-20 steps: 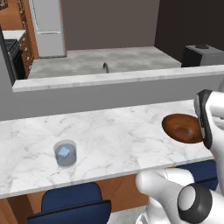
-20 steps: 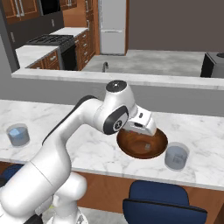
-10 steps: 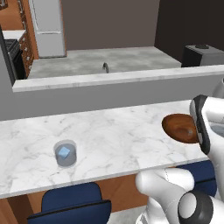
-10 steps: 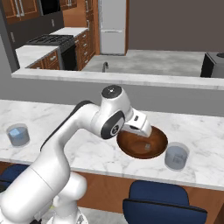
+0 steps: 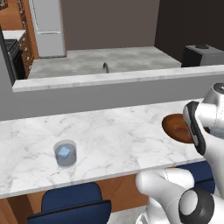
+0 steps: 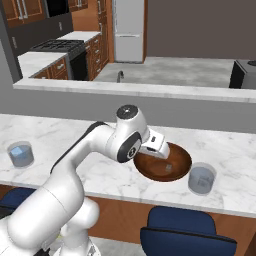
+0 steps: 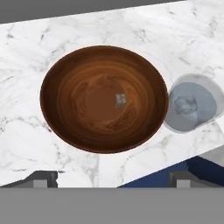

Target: There are four ice cubes in the ice bowl. Place two ice cubes in each glass of water.

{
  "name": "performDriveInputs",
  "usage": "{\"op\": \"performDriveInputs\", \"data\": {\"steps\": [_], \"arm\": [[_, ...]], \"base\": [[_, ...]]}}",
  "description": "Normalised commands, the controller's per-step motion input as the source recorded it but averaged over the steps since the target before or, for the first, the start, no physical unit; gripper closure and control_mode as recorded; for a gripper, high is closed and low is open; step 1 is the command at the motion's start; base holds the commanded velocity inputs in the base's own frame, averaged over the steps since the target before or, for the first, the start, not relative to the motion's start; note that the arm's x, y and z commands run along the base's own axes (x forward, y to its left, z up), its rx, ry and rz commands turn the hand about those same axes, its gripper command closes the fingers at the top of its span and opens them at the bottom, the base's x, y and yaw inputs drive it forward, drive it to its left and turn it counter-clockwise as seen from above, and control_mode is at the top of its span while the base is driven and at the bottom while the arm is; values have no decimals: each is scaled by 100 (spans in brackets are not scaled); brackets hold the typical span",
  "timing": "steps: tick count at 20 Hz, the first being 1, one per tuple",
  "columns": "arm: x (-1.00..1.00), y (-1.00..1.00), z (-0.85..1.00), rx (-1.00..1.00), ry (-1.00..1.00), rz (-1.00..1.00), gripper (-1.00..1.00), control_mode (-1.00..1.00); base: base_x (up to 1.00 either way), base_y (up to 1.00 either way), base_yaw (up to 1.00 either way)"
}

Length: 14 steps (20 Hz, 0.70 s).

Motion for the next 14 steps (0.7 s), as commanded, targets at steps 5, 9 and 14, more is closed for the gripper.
{"op": "performDriveInputs", "data": {"steps": [5,9,14], "arm": [[1,0,-17,0,9,6,-100,-100],[0,-3,-18,0,14,8,-100,-100],[1,-11,-9,0,4,8,-100,-100]], "base": [[0,0,0],[0,0,0],[0,0,0]]}}
